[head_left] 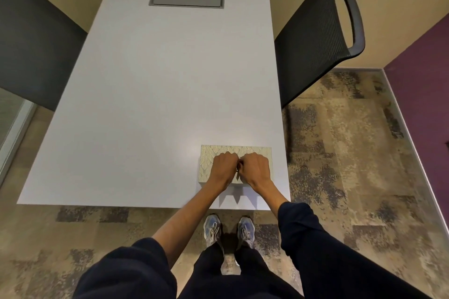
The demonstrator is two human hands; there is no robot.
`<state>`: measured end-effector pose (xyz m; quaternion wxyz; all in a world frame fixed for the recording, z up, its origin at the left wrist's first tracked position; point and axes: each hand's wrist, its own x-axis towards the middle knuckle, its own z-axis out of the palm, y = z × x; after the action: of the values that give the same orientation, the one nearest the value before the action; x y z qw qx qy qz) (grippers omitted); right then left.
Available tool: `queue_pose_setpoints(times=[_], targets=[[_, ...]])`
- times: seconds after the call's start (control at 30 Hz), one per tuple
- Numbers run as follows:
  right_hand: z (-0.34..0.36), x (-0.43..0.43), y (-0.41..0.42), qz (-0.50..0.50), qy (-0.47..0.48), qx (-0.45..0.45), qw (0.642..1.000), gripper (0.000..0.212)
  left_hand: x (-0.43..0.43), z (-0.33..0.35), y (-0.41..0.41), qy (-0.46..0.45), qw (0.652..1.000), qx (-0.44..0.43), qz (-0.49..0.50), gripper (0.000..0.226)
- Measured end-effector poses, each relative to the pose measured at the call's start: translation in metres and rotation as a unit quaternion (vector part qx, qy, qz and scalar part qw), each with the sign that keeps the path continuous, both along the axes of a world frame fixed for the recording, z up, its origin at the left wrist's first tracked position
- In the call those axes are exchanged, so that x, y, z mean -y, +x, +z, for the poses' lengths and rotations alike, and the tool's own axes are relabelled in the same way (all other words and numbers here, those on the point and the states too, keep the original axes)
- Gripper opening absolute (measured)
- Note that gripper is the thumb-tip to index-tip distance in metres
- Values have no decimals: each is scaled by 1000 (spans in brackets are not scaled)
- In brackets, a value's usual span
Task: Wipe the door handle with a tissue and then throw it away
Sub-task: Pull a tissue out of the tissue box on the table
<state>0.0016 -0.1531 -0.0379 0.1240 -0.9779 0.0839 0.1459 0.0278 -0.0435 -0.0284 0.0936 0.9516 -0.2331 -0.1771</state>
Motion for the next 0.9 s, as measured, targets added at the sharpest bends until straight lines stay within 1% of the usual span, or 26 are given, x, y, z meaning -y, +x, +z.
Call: queue_pose_setpoints(times=[0.07, 0.17, 0.3, 0.4, 0.47, 0.53, 0.63, 0.73, 0.9], targets=[[0, 1, 2, 14, -7, -11, 1000, 17, -1, 0, 2, -13, 1000, -10, -6, 23], [1, 2, 4, 32, -9, -22, 999, 10, -1, 1, 5, -8, 999, -19, -46, 24], [2, 2, 5, 39, -3, -19, 999, 8, -3, -1, 11, -1, 996, -23, -91, 34], [3, 3, 6, 41, -2, -15, 999, 8, -5, -7, 15, 1, 994, -30, -107, 25], [4, 3, 5, 43, -2, -14, 999, 9, -6, -10, 17, 0, 993, -31, -113, 24], [4, 4, 6, 42, -2, -14, 999, 10, -9, -13, 19, -2, 993, -31, -115, 21], [5, 7, 5, 36, 14, -9, 999, 18, -14, -16, 20, -7, 993, -31, -113, 16], [2, 12, 3, 19, 51, 12, 998, 24, -20, -17, 15, -18, 993, -24, -111, 21], [-1, 16, -2, 14, 85, 40, 996, 22, -25, -16, 4, -56, 996, -5, -73, 30]])
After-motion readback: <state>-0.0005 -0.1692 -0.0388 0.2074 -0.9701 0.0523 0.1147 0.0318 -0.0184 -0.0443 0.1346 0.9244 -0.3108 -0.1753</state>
